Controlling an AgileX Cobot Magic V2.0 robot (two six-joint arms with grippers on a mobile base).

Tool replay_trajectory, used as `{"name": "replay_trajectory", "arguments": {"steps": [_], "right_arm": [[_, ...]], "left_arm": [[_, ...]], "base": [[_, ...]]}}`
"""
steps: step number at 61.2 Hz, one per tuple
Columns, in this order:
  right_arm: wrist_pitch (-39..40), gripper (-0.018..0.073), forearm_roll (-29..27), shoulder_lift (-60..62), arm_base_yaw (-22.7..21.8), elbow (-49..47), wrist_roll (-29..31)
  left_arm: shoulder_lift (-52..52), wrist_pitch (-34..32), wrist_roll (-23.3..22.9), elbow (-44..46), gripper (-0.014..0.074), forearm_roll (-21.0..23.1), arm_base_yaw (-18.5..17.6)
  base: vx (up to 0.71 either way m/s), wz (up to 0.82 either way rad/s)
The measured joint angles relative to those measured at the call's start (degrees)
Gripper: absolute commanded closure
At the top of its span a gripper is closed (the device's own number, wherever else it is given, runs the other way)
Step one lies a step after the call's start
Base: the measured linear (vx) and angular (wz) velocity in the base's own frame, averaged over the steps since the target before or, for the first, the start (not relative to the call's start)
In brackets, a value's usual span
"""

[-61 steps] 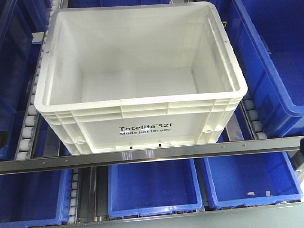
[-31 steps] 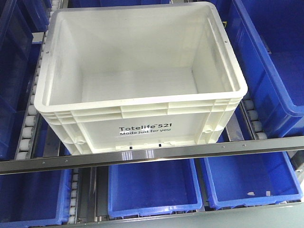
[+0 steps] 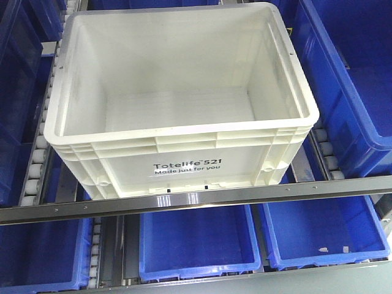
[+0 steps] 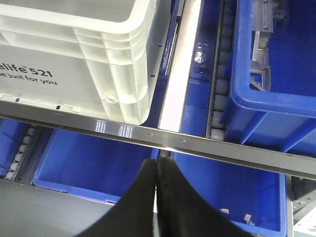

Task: Move bin from left to right shelf

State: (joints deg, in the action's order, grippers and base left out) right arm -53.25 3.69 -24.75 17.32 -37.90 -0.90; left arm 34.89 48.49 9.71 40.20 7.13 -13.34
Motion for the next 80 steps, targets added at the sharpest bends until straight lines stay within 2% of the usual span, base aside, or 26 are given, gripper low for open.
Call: {"name": "replay_trajectory", "arguments": {"steps": [5, 10, 18, 24, 32, 45, 60, 69, 80], "right_arm": [[0.0, 0.0566, 0.0, 0.0, 0.0, 0.0, 0.0], [-0.2, 0.0566, 0.0, 0.0, 0.0, 0.0, 0.0], [-0.3, 0.0566, 0.1, 0.0, 0.0, 0.0, 0.0], [-0.4, 0.0566, 0.0, 0.0, 0.0, 0.0, 0.0], [-0.4, 0.0566, 0.0, 0.0, 0.0, 0.0, 0.0], [-0.4, 0.0566, 0.1, 0.0, 0.0, 0.0, 0.0], [-0.4, 0.0566, 0.1, 0.0, 0.0, 0.0, 0.0], [-0.4, 0.0566, 0.1, 0.0, 0.0, 0.0, 0.0], [-0.4, 0.0566, 0.1, 0.0, 0.0, 0.0, 0.0]], "left_arm": [[-2.2, -0.1, 0.1, -0.1, 0.0570, -0.6, 0.3], [-7.9, -2.1, 0.1, -2.7, 0.0570, -2.5, 3.2], [-18.9, -10.2, 0.1, -9.9, 0.0570, -3.0, 8.9], [-26.2, -15.6, 0.1, -15.9, 0.0570, -3.0, 11.4], [-31.6, -21.1, -0.6, -22.8, 0.0581, -3.0, 12.0], [-35.2, -29.2, -7.7, -32.0, 0.0605, -6.1, 12.0], [-35.6, -42.0, -11.8, -41.1, 0.0605, -7.1, 12.0], [-35.6, -44.9, -12.9, -41.7, 0.0605, -7.1, 12.0], [-35.6, -45.5, -13.2, -41.7, 0.0605, -8.9, 12.6]], "base": [[0.00, 0.00], [0.00, 0.00], [0.00, 0.00], [0.00, 0.00], [0.00, 0.00], [0.00, 0.00], [0.00, 0.00], [0.00, 0.00], [0.00, 0.00]]}}
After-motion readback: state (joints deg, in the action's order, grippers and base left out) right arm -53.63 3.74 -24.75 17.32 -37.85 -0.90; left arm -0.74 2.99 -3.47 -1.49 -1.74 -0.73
